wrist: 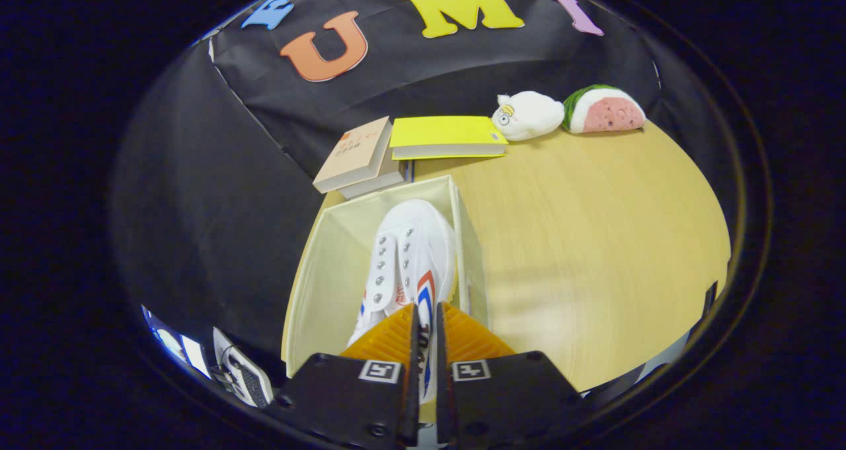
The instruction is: Open the storage box then place both shoes into the box .Put the left shoe in first, then the right shoe, with the right side of both shoes facing outward in a uniform manner.
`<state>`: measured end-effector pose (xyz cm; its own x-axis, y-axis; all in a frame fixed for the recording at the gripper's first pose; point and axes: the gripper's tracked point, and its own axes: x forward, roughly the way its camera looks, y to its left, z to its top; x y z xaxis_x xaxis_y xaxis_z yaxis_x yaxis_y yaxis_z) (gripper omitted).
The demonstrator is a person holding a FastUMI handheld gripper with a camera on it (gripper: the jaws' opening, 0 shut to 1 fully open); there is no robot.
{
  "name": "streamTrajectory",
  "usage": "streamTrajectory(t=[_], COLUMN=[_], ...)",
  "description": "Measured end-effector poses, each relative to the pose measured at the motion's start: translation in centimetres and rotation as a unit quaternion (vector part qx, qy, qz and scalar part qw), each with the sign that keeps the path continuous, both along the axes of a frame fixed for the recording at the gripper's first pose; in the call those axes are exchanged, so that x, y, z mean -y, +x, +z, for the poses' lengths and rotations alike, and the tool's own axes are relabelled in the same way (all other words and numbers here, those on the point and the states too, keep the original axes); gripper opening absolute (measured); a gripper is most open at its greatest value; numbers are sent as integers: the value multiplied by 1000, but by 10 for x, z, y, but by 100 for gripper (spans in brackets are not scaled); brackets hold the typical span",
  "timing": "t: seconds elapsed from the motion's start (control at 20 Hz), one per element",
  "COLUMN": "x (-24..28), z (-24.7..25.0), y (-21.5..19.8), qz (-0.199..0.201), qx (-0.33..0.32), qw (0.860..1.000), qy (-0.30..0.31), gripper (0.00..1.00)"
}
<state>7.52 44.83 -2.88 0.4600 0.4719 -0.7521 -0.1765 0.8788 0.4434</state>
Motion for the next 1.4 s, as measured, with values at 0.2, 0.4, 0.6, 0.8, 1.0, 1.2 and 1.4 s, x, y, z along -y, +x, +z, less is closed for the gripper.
streamTrajectory(t=[0.2,0.4,0.6,0.8,1.0,1.2,1.4], x=[8,43,95,158,195,226,230], z=[25,69,96,122,109,94,79], y=[14,29,21,-11,-60,-75,-86], qz=[12,-11,-48,-98,-111,-134,-136], qx=[84,221,307,429,457,466,469], qw=[996,974,949,895,879,869,866], qy=[-24,-42,-45,-70,-80,-100,-110], gripper=[73,95,100,99,100,100,100])
